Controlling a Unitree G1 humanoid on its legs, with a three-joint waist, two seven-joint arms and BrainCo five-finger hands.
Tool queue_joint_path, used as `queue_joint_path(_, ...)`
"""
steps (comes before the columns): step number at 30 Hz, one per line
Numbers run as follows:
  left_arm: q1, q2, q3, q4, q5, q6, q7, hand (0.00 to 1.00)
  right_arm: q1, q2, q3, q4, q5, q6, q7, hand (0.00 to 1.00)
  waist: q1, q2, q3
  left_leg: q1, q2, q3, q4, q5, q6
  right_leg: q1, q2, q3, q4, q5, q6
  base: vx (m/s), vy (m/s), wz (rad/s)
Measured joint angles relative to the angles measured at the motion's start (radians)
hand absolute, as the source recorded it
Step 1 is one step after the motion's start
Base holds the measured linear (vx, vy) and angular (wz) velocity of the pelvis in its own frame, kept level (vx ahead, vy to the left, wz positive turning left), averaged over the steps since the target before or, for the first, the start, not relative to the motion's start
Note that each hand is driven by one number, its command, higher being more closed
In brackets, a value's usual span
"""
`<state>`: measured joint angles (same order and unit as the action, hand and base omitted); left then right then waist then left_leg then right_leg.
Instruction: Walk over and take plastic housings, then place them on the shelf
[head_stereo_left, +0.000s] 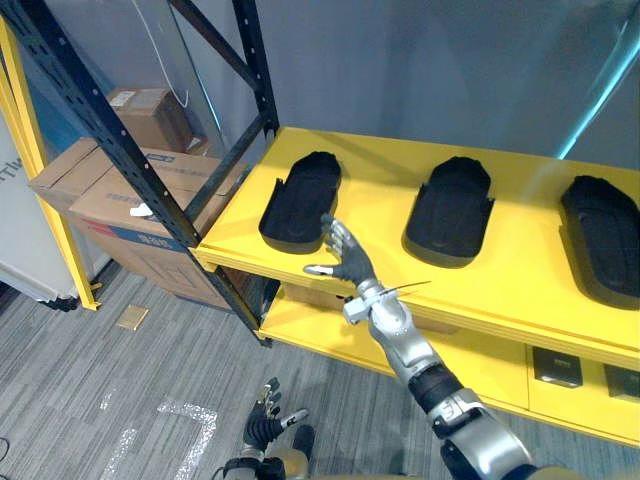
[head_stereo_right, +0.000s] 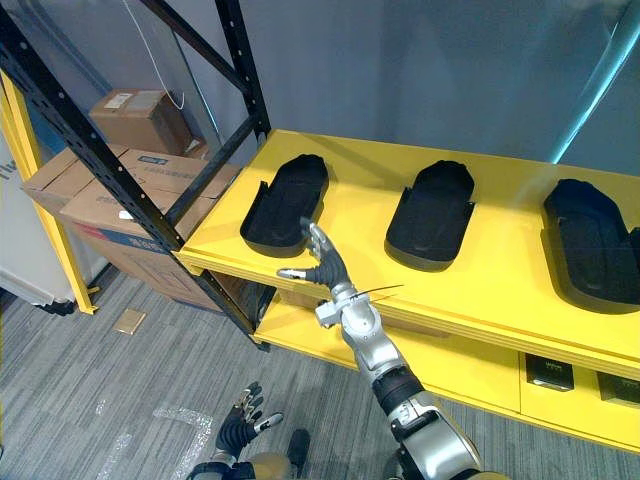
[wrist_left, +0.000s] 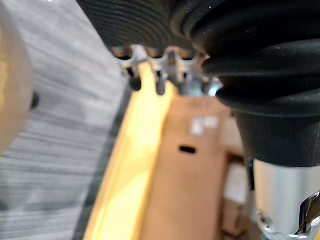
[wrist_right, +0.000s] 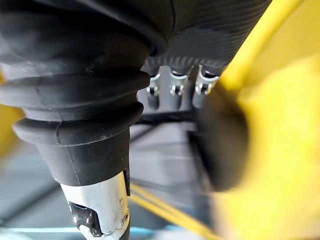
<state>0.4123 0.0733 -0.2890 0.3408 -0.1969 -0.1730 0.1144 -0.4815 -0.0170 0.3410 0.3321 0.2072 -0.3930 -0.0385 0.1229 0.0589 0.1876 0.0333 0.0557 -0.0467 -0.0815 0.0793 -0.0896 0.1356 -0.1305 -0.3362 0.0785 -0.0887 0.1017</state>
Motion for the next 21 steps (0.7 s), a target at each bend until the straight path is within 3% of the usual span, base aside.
queue_joint_path(2, -0.002, -0.001, -0.009, 0.0, 0.0, 0.0, 0.001, 0.0, 0.0, 0.002, -0.009, -0.086, 0.013, -0.026, 0.017, 0.0, 0.0, -0.006, -0.007, 0.0, 0.003, 0.002, 0.0, 0.0, 0.0, 0.0, 0.003, 0.003, 0.0, 0.0, -0.001, -0.01, -0.029, -0.03)
queue_joint_path(5, -0.006, -0.002, -0.01, 0.0, 0.0, 0.0, 0.003, 0.0, 0.0, 0.005, -0.005, -0.128, 0.015, -0.019, 0.045, 0.0, 0.0, -0.013, -0.016, 0.0, 0.007, 0.002, 0.0, 0.0, 0.0, 0.002, 0.008, 0.004, 0.0, -0.001, -0.003, 0.0, 0.0, 0.0)
queue_joint_path(6, -0.009, -0.002, -0.011, 0.0, 0.0, 0.0, 0.007, 0.0, 0.0, 0.005, -0.004, -0.139, 0.023, -0.001, 0.08, 1.0, 0.0, -0.013, -0.016, 0.0, 0.008, 0.002, 0.0, 0.0, -0.001, 0.001, 0.009, 0.005, 0.0, -0.001, -0.003, -0.03, -0.024, -0.01)
queue_joint_path(11, -0.009, -0.002, -0.012, 0.001, 0.0, 0.001, 0.032, 0.0, 0.001, 0.005, 0.084, -0.187, 0.098, 0.116, 0.237, 1.0, 0.0, -0.014, -0.017, -0.001, 0.011, 0.001, 0.0, 0.0, -0.001, 0.001, 0.012, 0.006, 0.0, -0.001, -0.004, -0.01, -0.01, 0.0)
queue_joint_path(14, -0.009, -0.003, -0.012, 0.002, 0.0, 0.001, 0.036, 0.0, 0.001, 0.006, 0.176, -0.188, 0.093, 0.163, 0.285, 1.0, 0.002, -0.019, -0.02, -0.002, 0.011, 0.0, 0.0, 0.0, -0.001, 0.001, 0.012, 0.005, -0.001, -0.001, -0.004, 0.0, 0.0, 0.0)
queue_joint_path(21, -0.007, -0.003, -0.02, 0.04, -0.003, 0.001, 0.041, 0.0, 0.001, 0.035, 0.25, -0.084, 0.069, 0.193, 0.297, 1.0, 0.006, -0.023, -0.027, -0.02, 0.01, -0.008, 0.0, 0.002, -0.003, -0.016, 0.012, 0.0, 0.002, -0.001, -0.004, -0.01, -0.004, 0.02)
